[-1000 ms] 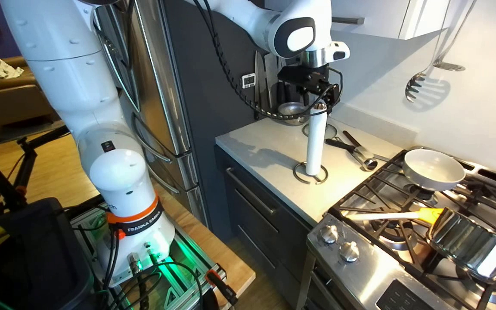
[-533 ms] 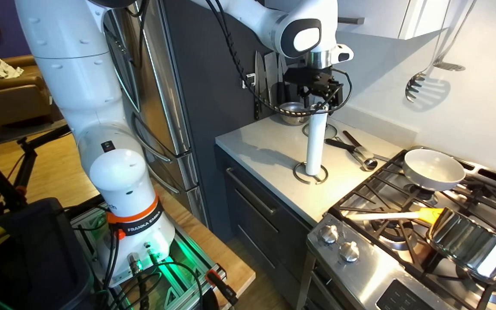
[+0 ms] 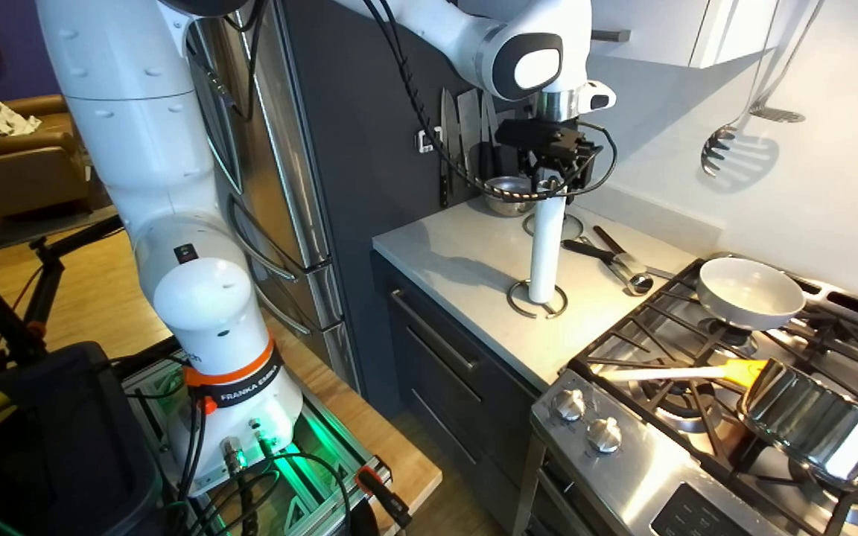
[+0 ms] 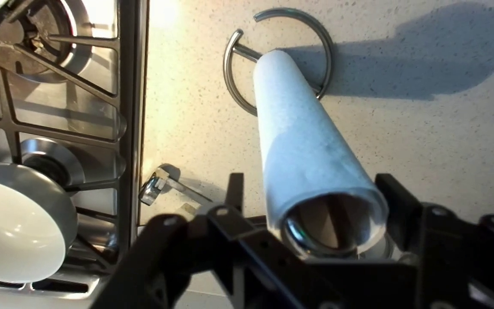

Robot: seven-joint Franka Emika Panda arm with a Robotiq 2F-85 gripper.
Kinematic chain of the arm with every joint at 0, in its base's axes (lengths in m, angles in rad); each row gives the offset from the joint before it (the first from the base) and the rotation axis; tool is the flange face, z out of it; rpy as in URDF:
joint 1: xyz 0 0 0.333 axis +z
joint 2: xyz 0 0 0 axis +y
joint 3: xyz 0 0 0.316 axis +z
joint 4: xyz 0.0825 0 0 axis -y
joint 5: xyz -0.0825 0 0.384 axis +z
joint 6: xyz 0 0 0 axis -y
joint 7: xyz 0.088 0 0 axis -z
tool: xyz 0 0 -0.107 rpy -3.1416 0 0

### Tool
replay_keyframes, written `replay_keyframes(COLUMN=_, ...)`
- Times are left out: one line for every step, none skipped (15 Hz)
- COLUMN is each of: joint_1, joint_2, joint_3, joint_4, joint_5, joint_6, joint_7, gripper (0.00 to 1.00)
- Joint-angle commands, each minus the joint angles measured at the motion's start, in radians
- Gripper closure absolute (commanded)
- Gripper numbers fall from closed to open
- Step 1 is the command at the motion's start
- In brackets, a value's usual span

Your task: Remove the paper towel from the stand and put it upright on the cupboard

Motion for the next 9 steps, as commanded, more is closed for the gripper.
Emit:
replay_keyframes(joint_1=-0.014, joint_2=0.017, joint_3=0.007, joint_4=0.02, joint_5=0.018, joint_6=-0.017, joint_7=-0.032, gripper=0.54)
replay_keyframes(joint_1=-0.014, joint_2=0.017, joint_3=0.007, joint_4=0.021, joint_5=0.019, joint_6=-0.018, joint_7=-0.034, gripper=0.62)
replay_keyframes(joint_1=-0.014, joint_2=0.015, joint_3=0.008, joint_4=0.021, joint_5=0.017, joint_6=-0.018, joint_7=-0.033, gripper=0.69)
replay_keyframes(joint_1=-0.013, joint_2=0.01, joint_3=0.009, joint_4=0.02, joint_5=0.014, joint_6=-0.016, joint_7=-0.032, gripper=0.76)
replay_keyframes(joint_1=-0.012, joint_2=0.003, joint_3=0.01, joint_4=0.019, joint_5=0.013, joint_6=-0.018, joint_7=-0.033, gripper=0.82)
replay_keyframes(joint_1=-0.011, joint_2=-0.001, joint_3=0.011, joint_4=0.02, joint_5=0.009, joint_6=-0.018, joint_7=-0.03, gripper=0.83)
replay_keyframes(joint_1=-0.009, joint_2=-0.008, joint_3=0.011, joint_4=0.02, joint_5=0.001, joint_6=-0.018, joint_7=-0.026, gripper=0.89)
replay_keyframes(joint_1=-0.008, joint_2=-0.013, joint_3=0.012, joint_4=0.021, joint_5=-0.008, joint_6=-0.02, joint_7=-0.018, gripper=0.94)
replay_keyframes(joint_1=-0.006, joint_2=-0.023, joint_3=0.012, joint_4=0.019, joint_5=-0.016, joint_6=-0.02, joint_7=-0.014, gripper=1.0)
